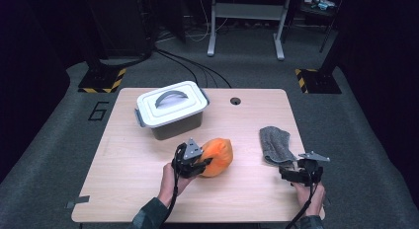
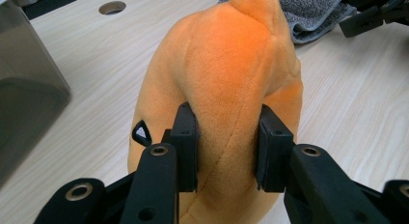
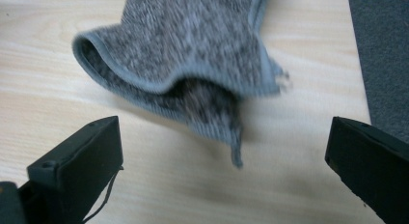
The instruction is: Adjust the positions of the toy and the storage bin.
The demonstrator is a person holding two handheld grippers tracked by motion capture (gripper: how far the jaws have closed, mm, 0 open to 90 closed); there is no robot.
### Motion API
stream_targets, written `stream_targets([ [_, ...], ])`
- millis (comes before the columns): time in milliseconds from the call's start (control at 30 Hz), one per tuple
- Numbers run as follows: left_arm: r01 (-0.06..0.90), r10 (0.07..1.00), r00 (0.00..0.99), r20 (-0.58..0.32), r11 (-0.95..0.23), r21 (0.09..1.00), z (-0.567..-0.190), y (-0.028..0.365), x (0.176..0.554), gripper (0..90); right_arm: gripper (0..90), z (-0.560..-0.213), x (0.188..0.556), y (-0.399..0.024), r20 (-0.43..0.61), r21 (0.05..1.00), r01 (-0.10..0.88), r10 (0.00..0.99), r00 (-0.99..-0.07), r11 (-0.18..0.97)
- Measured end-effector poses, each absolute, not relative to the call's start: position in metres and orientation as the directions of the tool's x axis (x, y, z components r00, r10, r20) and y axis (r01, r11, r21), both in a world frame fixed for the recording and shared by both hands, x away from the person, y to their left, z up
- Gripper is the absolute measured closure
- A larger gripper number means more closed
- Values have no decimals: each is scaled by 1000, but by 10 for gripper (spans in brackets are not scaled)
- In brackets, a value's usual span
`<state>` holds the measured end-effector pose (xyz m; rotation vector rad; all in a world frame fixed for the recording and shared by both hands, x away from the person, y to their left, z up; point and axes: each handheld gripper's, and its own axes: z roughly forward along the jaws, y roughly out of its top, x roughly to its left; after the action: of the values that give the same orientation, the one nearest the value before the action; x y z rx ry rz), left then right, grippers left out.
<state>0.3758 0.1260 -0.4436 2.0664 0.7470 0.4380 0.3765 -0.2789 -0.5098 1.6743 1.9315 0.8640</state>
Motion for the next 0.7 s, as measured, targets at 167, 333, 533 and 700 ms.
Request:
stream_targets([
  [167,336,645,762,53,-464,820,-440,130,370,668,0,-523,372,-279,76,684,726,984,-163,67],
  [333,319,647,759,77,-472,822,-434,137,364,668,0,-527,370,-276,4,689,716,986,-164,116],
  [533,316,655,752,81,-466,827,-432,149,357,667,0,-530,369,-277,1,716,688,985,-174,121],
  [700,315,659,747,81,-459,831,-431,161,350,667,0,-530,370,-276,3,717,687,986,-165,113],
])
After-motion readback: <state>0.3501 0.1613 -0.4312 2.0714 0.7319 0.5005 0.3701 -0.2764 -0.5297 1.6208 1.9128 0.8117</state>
